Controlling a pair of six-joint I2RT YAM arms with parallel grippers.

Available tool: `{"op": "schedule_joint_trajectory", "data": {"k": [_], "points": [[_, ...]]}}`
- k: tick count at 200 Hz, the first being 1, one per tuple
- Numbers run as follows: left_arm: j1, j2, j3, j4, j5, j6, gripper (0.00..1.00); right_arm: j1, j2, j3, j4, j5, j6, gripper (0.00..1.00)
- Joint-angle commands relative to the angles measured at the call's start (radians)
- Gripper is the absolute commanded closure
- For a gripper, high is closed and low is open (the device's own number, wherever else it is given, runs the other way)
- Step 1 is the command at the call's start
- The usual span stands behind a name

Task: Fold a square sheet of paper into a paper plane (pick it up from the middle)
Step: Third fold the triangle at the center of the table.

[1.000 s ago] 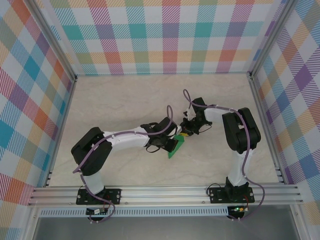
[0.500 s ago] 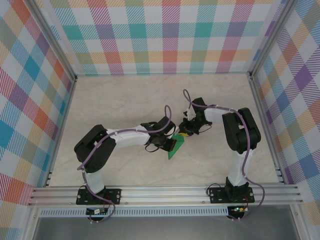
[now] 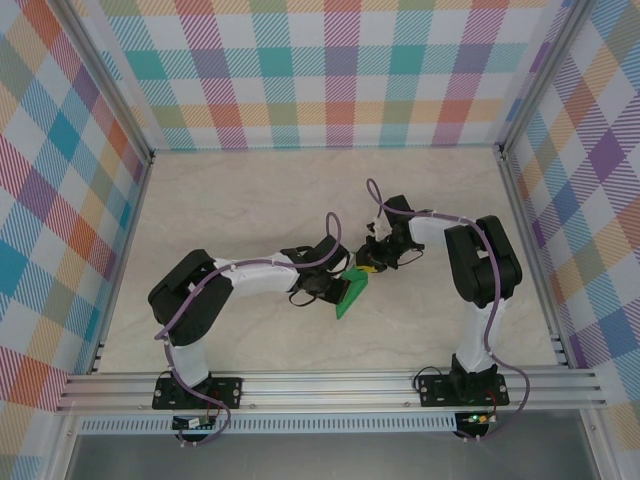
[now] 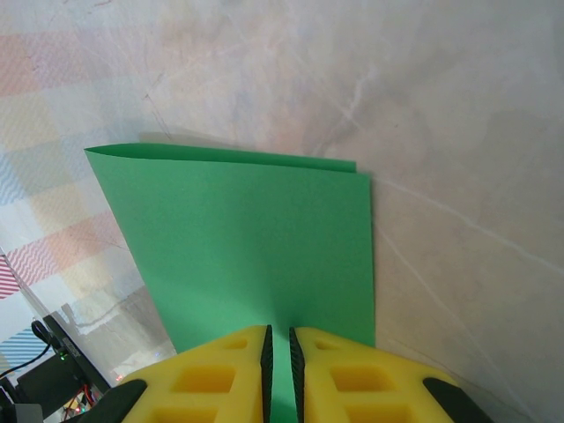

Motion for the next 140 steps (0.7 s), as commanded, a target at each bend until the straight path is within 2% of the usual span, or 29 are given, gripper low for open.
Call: {"op": "schedule_joint_trajectory", "data": {"k": [1,61,140], "points": [[0.007,-0.004,0.001,-0.001,-0.035,-0.003,0.95,0.009,0.011,-0.04,-0.045,0.053,-0.004,0.83],[0.009,0.015,-0.006,0.058,-0.006,0.001,0.94,0.009,0.009,-0.052,-0.037,0.057,0.002,0.82],[0.01,0.0,-0.037,0.046,0.027,-0.032,0.93,0.009,0.009,-0.059,-0.035,0.065,0.002,0.81]]}}
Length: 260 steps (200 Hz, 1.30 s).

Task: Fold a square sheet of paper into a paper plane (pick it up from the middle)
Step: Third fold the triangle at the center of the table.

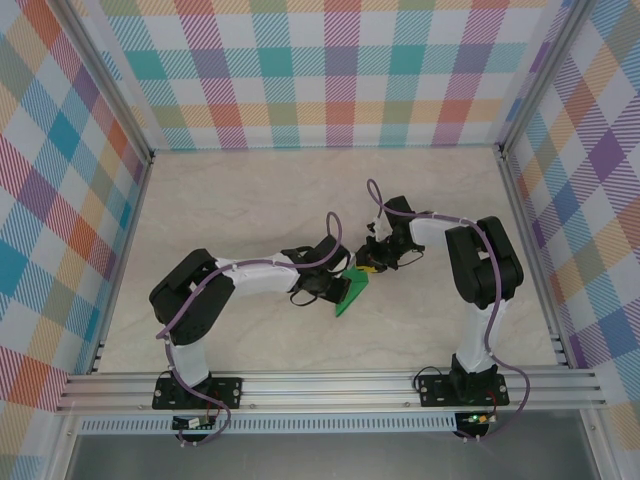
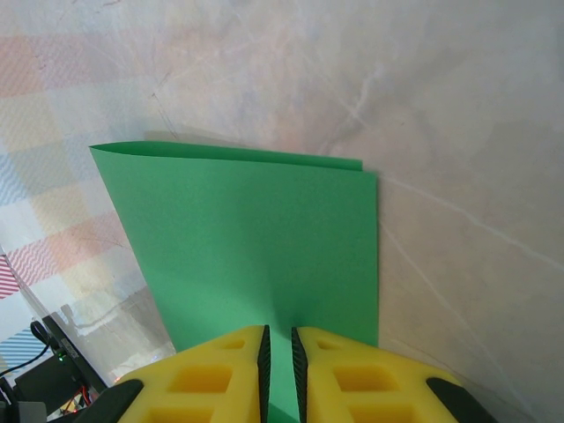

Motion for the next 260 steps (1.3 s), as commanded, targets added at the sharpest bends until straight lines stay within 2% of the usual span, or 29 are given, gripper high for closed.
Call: {"op": "schedule_joint_trajectory", "data": {"k": [1,26,212,260], "points": [[0.008,-0.01,-0.028,0.009,0.025,-0.029,0.93,0.008,0.02,-0.038,-0.063,0.066,0.003,0.81],[0.008,-0.022,-0.032,0.026,0.045,-0.042,0.91,0.008,0.021,-0.041,-0.06,0.067,0.005,0.81],[0.007,-0.031,-0.041,0.023,-0.029,-0.034,0.91,0.008,0.024,-0.053,-0.049,0.072,0.01,0.81],[0.007,-0.022,-0.029,0.018,-0.009,-0.031,0.9,0.008,0.021,-0.056,-0.048,0.073,0.014,0.81]]}}
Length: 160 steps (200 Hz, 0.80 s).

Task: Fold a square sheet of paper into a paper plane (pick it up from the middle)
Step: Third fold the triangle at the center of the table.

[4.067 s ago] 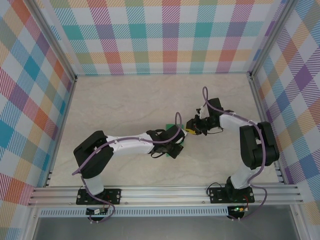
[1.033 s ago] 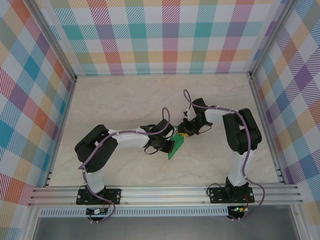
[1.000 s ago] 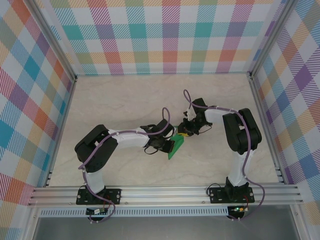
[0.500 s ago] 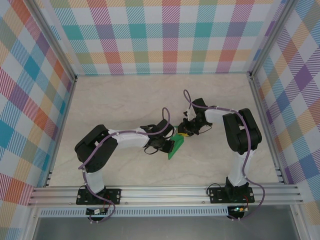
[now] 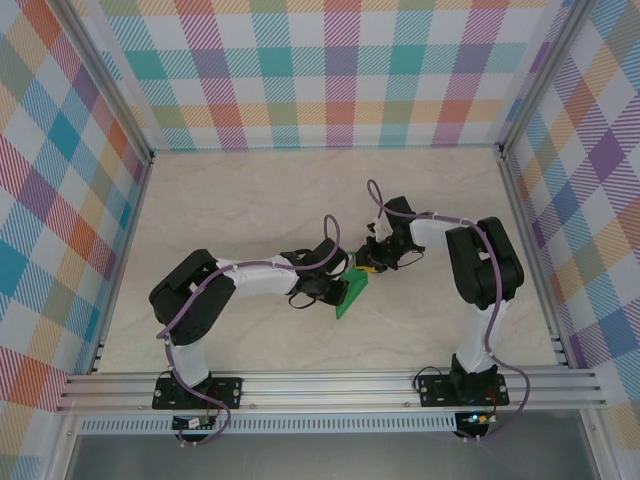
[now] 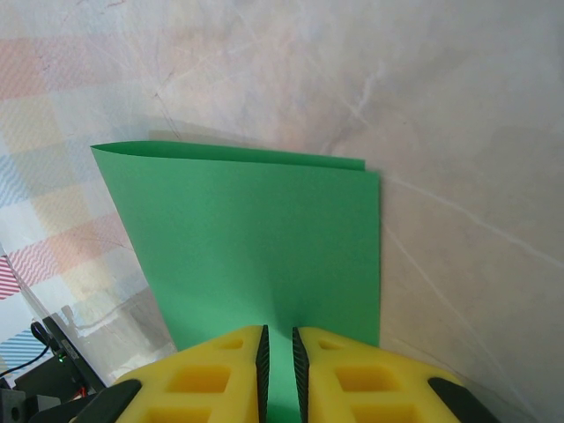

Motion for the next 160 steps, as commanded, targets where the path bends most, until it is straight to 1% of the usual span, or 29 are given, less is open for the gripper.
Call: {"op": "schedule_joint_trajectory", "data": {"k": [1,50,76,100,137,151,160], "points": [[0.007,-0.02,-0.004,0.0,-0.01,-0.006,0.9,0.007,0.027,-0.044,-0.065,0.074,0.01,0.81],[0.006,-0.011,-0.03,0.009,-0.005,-0.017,0.9,0.008,0.025,-0.042,-0.061,0.066,0.014,0.81],[0.003,-0.011,-0.039,0.007,-0.02,-0.016,0.9,0.008,-0.01,-0.041,-0.058,0.055,0.028,0.81],[0.003,-0.012,-0.041,0.001,-0.027,-0.015,0.9,0.004,-0.09,-0.039,-0.056,0.052,0.051,0.78],[0.002,-0.016,-0.046,-0.003,-0.025,-0.01,0.91,-0.024,-0.252,-0.079,-0.051,0.074,0.101,0.78],[0.003,-0.02,-0.053,0.004,-0.026,-0.012,0.91,-0.026,-0.297,-0.123,-0.02,0.058,0.127,0.79],[0.003,-0.023,-0.055,0.009,-0.027,-0.014,0.91,-0.027,-0.31,-0.156,0.011,0.023,0.151,0.81]]}}
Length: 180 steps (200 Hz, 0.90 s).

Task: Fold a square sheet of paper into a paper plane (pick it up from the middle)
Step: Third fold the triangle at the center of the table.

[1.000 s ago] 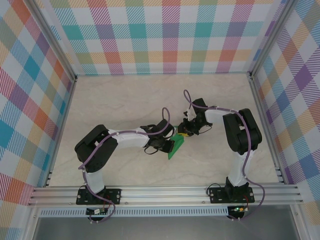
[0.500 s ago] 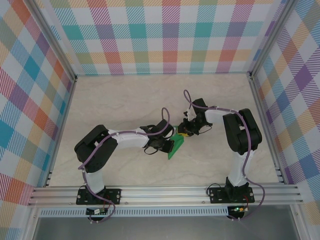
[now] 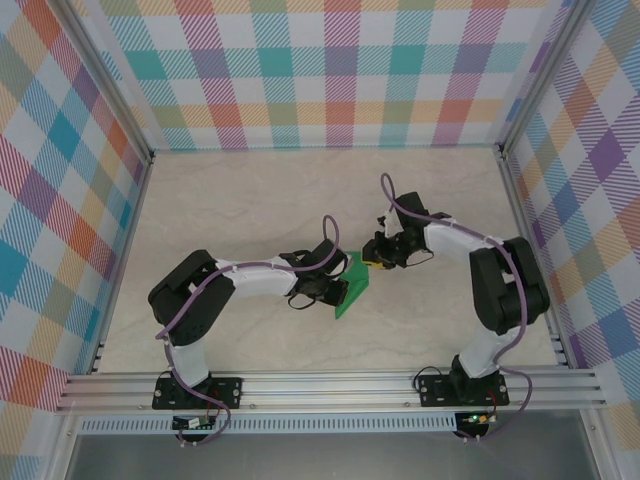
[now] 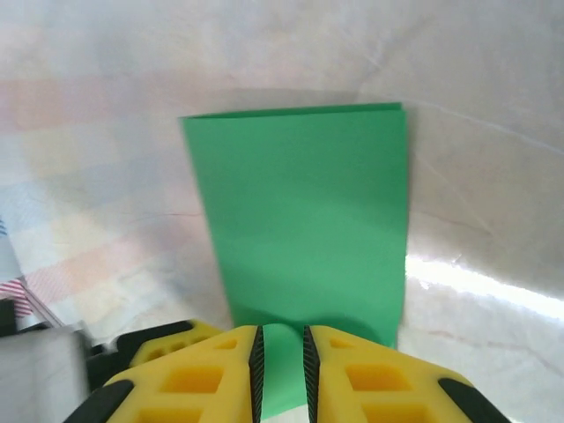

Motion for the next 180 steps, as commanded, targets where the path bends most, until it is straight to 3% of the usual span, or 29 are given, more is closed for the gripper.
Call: {"op": "schedule_joint_trajectory", "data": {"k": [1,48,180], "points": [[0.003,-0.017,-0.034,-0.02,-0.025,-0.009,0.91,-0.008,-0.06,-0.075,0.041,-0.042,0.068,0.81],[0.003,-0.025,-0.038,-0.019,-0.026,-0.009,0.91,0.011,-0.049,-0.204,0.24,-0.183,0.189,0.88],[0.003,-0.029,-0.038,-0.028,-0.031,-0.007,0.93,0.046,0.066,-0.214,0.285,-0.137,0.168,0.86]]}}
